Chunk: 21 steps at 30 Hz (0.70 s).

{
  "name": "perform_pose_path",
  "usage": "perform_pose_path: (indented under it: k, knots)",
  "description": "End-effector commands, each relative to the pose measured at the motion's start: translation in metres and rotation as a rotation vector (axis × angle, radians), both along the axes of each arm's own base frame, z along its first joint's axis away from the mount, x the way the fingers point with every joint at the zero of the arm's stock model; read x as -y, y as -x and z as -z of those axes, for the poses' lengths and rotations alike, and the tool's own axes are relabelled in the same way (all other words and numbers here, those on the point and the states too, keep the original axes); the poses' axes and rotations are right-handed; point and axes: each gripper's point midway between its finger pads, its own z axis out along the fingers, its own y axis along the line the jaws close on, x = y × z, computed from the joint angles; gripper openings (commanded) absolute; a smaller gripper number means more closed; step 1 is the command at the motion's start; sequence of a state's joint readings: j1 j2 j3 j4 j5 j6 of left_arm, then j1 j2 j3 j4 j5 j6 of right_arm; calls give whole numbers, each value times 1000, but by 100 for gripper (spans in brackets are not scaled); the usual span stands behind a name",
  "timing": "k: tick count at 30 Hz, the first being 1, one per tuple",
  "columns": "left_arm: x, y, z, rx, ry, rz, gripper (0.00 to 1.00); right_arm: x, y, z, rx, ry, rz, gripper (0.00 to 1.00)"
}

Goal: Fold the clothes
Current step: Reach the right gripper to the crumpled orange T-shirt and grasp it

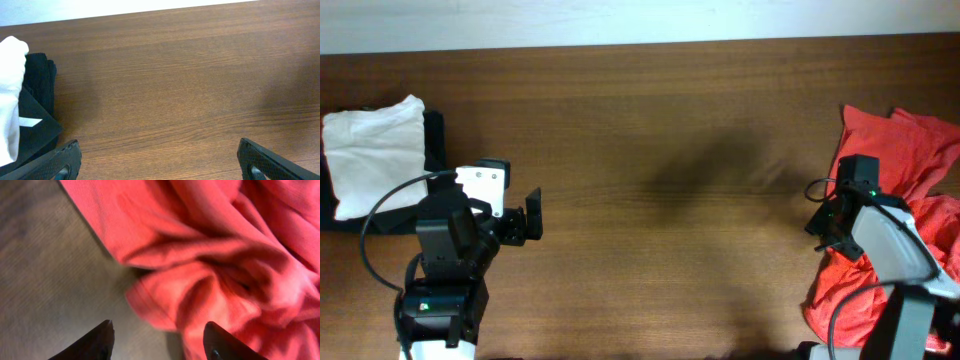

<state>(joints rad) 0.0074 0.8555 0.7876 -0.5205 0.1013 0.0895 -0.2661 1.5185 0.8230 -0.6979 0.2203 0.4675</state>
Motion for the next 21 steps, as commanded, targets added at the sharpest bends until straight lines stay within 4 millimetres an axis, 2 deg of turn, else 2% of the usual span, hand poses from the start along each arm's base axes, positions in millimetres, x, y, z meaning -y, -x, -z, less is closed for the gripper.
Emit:
perform_pose_path:
  k: [1, 3, 6, 7, 8, 12, 13, 15, 18, 19, 21]
  knots:
    - [4, -1, -10, 22, 7, 17, 99, 8, -9, 10, -4, 20, 17, 49]
    - [4, -1, -10, 22, 7, 17, 99, 8, -11, 16, -6, 18, 17, 39]
    - [4, -1, -10, 22, 7, 17, 99, 9, -11, 22, -23, 18, 17, 34]
    - [4, -1, -10, 22, 7, 17, 99, 8, -8, 26, -40, 16, 17, 22]
    - [4, -1, -10, 22, 7, 17, 99, 8, -6, 28, -54, 12, 17, 5]
    - [4, -1, -10, 22, 7, 17, 99, -3, -6, 25, -58, -48, -21, 4]
    - [4, -1, -10, 22, 7, 17, 99, -17, -16, 20, -27, -118, -104, 4]
    - [3, -1, -10, 24, 6, 17, 99, -62, -41, 0, 80, -325, -377, 4]
    - [3, -2, -11, 30, 6, 17, 99, -132, -68, -56, 280, -600, -699, 4]
    - [3, -2, -12, 34, 6, 17, 99, -147, -73, -71, 323, -646, -757, 4]
    - [3, -4, -14, 45, 6, 17, 99, -194, -92, -111, 433, -715, -922, 4]
